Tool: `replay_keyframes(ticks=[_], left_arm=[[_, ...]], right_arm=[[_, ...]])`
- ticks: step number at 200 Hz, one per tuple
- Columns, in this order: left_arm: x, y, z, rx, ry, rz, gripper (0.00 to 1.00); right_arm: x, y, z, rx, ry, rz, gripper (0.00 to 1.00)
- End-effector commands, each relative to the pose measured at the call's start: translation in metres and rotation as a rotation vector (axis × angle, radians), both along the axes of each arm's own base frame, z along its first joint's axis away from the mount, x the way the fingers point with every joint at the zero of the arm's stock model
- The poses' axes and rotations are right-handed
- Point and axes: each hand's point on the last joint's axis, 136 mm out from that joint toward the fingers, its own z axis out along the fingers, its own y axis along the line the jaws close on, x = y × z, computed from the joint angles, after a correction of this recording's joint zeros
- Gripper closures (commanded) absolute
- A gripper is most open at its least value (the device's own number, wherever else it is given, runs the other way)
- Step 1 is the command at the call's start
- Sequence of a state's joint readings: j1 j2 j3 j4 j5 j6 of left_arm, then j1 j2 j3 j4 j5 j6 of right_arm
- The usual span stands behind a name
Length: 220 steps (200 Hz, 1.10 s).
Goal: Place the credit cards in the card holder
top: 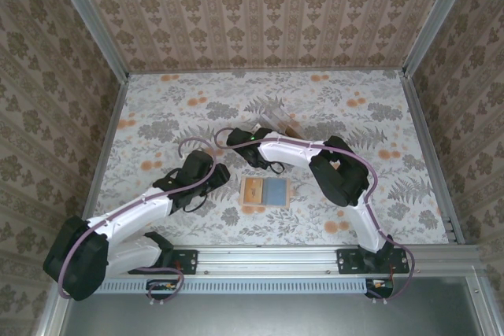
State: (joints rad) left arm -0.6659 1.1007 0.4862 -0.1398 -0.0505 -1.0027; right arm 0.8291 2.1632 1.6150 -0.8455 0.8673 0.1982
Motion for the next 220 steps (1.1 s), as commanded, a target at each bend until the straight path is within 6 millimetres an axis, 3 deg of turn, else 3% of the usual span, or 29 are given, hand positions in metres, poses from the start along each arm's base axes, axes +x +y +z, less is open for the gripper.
replay_keyframes(ticks=[1,67,112,171,220], left_arm=[[-0.002,0.007,-0.002,0.001,0.009,0.029,0.45],[-0.003,0.007,-0.004,-0.001,0.016,0.031,0.45],[-0.003,0.007,-0.004,-0.001,0.016,0.029,0.45],[-0.004,0.006,-0.004,-0.009,0.021,0.027,0.45],[-0.001,0.001,0.001,-0.019,0.015,0.011,0.45]], right_arm=[[0.001,-0.009,0.015,-0.05,-0.039,0.003,0.62],[-0.002,-0.007,0.02,-0.006,-0.024,0.0,0.78],[-0.004,-0.007,0.029,0.013,-0.029,-0.004,0.8],[-0.022,0.001,0.032,0.161,0.058,-0.023,0.89],[-0.035,0.008,0.058,0.36,0.055,-0.085,0.92]])
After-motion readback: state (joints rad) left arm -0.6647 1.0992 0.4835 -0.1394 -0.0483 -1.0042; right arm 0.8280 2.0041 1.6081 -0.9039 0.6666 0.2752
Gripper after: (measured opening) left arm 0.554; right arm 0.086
